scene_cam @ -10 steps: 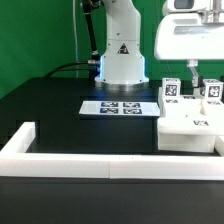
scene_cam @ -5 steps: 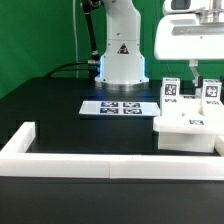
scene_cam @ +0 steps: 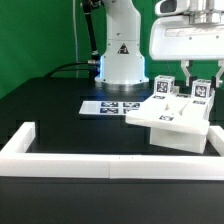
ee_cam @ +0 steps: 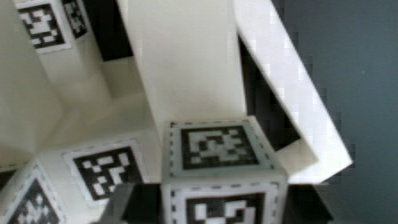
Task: Assemble chair
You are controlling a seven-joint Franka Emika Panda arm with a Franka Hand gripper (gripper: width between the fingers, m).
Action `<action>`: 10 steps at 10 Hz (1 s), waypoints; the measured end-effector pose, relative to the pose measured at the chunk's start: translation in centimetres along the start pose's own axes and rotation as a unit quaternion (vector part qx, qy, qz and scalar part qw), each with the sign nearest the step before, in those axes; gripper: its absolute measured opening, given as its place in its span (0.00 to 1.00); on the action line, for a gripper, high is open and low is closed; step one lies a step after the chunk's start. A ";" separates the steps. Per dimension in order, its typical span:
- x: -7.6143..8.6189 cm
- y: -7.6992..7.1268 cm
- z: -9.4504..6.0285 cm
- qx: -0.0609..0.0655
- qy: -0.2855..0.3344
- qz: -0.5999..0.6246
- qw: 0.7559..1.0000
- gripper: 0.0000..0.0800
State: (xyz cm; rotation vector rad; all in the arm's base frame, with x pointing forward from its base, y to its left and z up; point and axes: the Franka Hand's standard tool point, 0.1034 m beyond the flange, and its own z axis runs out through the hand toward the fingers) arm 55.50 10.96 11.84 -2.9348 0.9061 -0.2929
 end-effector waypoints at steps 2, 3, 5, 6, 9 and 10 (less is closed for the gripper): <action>0.0 0.0 0.0 0.000 0.000 -0.001 1.000 0.63; 0.0 0.0 0.0 0.000 0.000 -0.001 1.000 0.63; 0.0 0.0 0.0 0.000 0.000 -0.001 1.000 0.80; 0.0 0.0 0.0 0.000 0.000 -0.001 1.000 0.80; 0.0 0.0 0.0 0.000 0.000 -0.001 1.000 0.81; 0.0 0.0 0.0 0.000 0.000 -0.001 1.000 0.81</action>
Offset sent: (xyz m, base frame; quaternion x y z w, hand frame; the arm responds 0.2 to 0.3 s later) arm 0.0000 0.0000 0.0000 0.0000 0.0000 0.0000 1.0000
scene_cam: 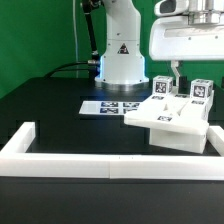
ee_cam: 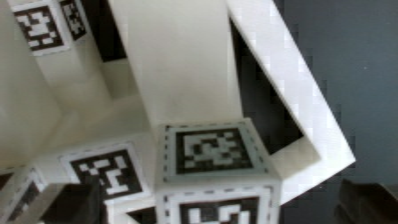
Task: Assemble chair
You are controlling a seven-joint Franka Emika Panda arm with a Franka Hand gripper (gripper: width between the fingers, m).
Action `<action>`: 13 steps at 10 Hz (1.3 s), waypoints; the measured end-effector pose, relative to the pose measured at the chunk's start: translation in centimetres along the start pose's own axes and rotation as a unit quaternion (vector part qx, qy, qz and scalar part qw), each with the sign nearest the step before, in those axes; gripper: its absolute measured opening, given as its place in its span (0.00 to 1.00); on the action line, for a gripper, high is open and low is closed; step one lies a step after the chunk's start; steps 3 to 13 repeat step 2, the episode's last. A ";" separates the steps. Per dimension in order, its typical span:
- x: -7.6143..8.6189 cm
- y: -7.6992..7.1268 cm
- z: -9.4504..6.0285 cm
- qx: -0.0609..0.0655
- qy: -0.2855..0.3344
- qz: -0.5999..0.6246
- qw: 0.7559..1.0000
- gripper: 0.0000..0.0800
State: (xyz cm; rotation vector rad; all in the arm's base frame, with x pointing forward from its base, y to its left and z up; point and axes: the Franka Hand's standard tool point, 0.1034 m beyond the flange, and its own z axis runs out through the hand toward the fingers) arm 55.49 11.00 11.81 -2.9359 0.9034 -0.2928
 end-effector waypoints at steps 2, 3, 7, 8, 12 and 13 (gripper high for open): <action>0.0 0.0 0.0 0.000 0.000 0.000 1.000 0.81; 0.0 0.0 0.0 0.000 0.000 0.000 1.000 0.81; 0.0 0.0 0.0 0.000 0.000 0.000 1.000 0.81; 0.0 0.0 0.0 0.000 0.000 0.000 1.000 0.81; 0.0 0.0 0.0 0.000 0.000 0.000 1.000 0.81; 0.0 0.0 0.0 0.000 0.000 0.000 1.000 0.81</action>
Offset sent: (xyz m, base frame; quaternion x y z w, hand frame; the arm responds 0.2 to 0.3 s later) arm 0.0000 0.0000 0.0000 0.0000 0.0000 0.0000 1.0000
